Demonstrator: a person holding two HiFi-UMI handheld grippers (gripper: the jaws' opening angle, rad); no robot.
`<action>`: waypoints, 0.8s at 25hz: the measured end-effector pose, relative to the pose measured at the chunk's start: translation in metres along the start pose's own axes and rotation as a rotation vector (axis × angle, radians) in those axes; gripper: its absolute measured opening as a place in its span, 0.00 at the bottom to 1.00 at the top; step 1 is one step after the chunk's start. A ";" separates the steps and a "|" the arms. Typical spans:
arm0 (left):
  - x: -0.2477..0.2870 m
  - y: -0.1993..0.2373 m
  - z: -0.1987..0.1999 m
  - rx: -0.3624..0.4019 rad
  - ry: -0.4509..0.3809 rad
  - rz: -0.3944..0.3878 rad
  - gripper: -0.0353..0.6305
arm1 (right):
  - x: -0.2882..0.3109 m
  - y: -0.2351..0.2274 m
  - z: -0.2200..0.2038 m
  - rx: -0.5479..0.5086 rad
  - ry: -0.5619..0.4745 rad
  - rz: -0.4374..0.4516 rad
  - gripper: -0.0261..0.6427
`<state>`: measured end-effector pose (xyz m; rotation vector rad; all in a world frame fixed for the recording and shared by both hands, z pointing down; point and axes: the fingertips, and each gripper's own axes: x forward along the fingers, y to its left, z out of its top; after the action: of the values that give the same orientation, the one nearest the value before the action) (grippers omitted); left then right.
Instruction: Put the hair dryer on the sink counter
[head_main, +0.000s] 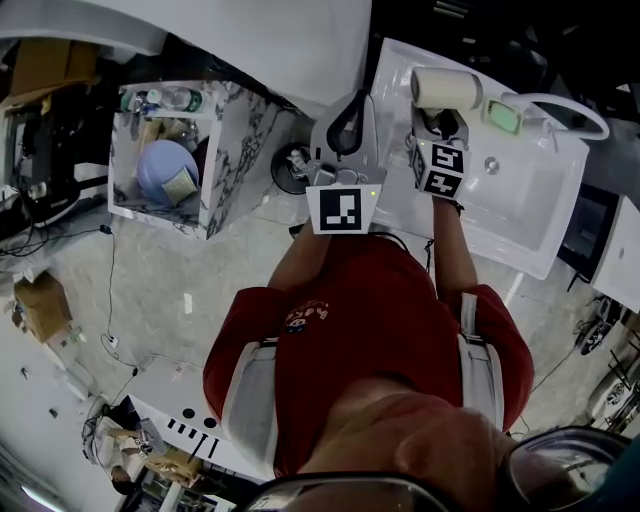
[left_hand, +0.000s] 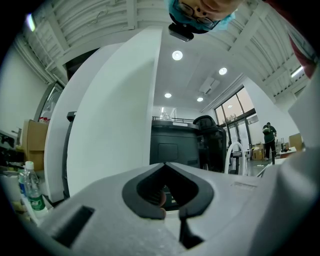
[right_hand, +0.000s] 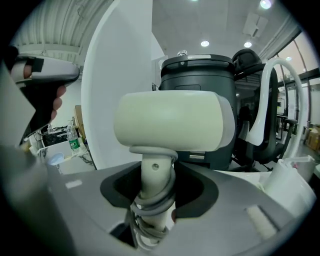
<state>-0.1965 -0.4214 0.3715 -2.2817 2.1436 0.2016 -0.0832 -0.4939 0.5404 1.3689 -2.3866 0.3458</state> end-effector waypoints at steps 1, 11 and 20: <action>0.000 0.002 -0.002 -0.006 0.006 0.004 0.06 | 0.004 0.000 -0.003 0.000 0.007 -0.002 0.32; 0.001 0.013 -0.011 -0.016 0.030 0.014 0.05 | 0.040 -0.004 -0.041 0.001 0.120 -0.016 0.32; 0.001 0.016 -0.017 -0.014 0.039 0.022 0.06 | 0.064 -0.012 -0.055 0.011 0.166 -0.024 0.32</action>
<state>-0.2108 -0.4253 0.3901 -2.2895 2.1933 0.1735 -0.0924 -0.5284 0.6181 1.3188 -2.2347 0.4486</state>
